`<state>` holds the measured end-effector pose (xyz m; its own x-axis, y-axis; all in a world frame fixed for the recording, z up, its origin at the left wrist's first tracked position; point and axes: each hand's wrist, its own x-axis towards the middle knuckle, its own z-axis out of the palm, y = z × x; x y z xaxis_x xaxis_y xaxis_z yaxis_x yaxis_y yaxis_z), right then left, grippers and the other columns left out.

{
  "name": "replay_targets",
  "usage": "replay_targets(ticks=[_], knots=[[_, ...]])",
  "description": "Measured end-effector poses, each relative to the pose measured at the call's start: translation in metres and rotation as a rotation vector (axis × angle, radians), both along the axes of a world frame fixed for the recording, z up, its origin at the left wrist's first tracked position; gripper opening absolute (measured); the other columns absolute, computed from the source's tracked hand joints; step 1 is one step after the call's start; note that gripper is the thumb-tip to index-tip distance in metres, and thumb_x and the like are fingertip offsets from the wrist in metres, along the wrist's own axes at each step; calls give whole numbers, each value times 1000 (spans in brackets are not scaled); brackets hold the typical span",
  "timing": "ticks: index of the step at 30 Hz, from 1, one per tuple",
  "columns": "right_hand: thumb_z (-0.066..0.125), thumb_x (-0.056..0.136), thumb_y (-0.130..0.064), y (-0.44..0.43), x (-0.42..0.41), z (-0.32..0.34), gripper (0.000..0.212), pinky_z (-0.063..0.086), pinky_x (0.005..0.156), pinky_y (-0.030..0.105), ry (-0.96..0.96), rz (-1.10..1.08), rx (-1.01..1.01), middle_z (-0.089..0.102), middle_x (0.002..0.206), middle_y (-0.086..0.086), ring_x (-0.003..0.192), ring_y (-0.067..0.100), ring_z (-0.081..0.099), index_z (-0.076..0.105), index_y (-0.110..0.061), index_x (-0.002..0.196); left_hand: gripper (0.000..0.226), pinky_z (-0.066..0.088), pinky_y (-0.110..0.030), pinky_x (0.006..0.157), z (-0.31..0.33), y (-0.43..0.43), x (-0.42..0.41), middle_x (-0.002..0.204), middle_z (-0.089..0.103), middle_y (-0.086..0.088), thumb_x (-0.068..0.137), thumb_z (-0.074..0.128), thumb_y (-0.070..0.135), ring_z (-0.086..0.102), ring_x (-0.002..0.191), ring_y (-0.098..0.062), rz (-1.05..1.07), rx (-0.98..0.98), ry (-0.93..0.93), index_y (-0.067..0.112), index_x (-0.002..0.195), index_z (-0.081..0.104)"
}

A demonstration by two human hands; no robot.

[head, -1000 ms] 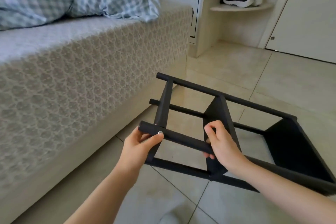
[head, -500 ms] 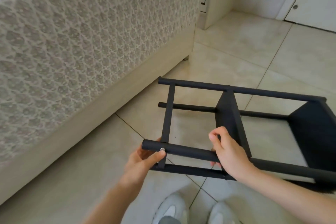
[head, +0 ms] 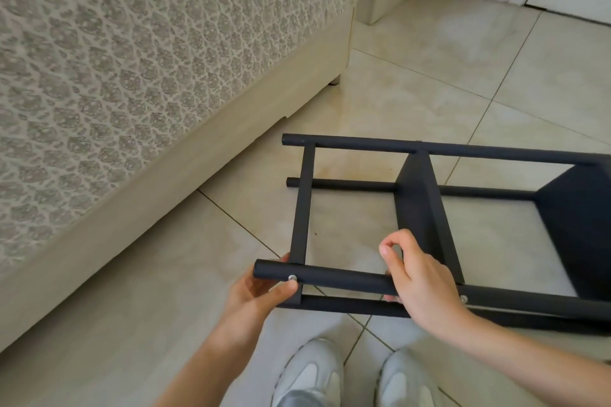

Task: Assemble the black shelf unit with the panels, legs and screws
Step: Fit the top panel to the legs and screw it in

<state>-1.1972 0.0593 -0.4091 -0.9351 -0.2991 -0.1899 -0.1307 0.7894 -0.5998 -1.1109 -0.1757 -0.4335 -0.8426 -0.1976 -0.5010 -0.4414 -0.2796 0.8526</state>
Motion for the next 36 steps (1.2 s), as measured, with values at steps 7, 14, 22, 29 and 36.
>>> replay_targets(ticks=[7, 14, 22, 29, 36], knots=[[29, 102, -40, 0, 2, -1, 10, 52, 65, 38, -27, 36, 82, 67, 61, 1, 55, -7, 61, 35, -35, 97, 46, 56, -27, 81, -4, -16, -7, 113, 67, -2, 77, 82, 1, 69, 98, -19, -122, -202, 33, 22, 115, 65], [12, 89, -57, 4, 7, -9, 30, 52, 62, 36, -12, 45, 111, 65, 61, -2, 56, -2, 64, 32, -37, 97, 63, 51, -20, 96, 1, -25, -20, 118, 67, 15, 81, 82, 16, 63, 107, 0, -419, -547, 33, 46, 129, 55], [16, 93, -52, 6, 9, -12, 14, 50, 63, 39, 10, 91, 138, 65, 60, -5, 56, 10, 62, 26, -42, 96, 107, 19, -17, 115, 16, -37, -45, 147, 5, 49, 81, 80, 36, 10, 139, 21, -785, -860, 152, 65, 146, 0], [23, 98, -48, 4, 4, -4, 9, 49, 68, 32, -139, 83, 158, 67, 66, -9, 62, 5, 61, 28, -42, 93, 80, -10, -34, 124, 19, -47, -67, 158, -21, 33, 93, 52, 57, -27, 147, -2, -1206, -1258, 478, 48, 154, 1], [46, 101, -31, -6, -42, -5, 13, 48, 66, 26, -634, -86, -62, 74, 74, -4, 64, 8, 66, 55, -22, 97, 71, 10, -35, 122, -5, -49, -57, 165, 10, 22, 96, 58, 45, -2, 154, -10, -1009, -965, 544, 33, 157, 23]])
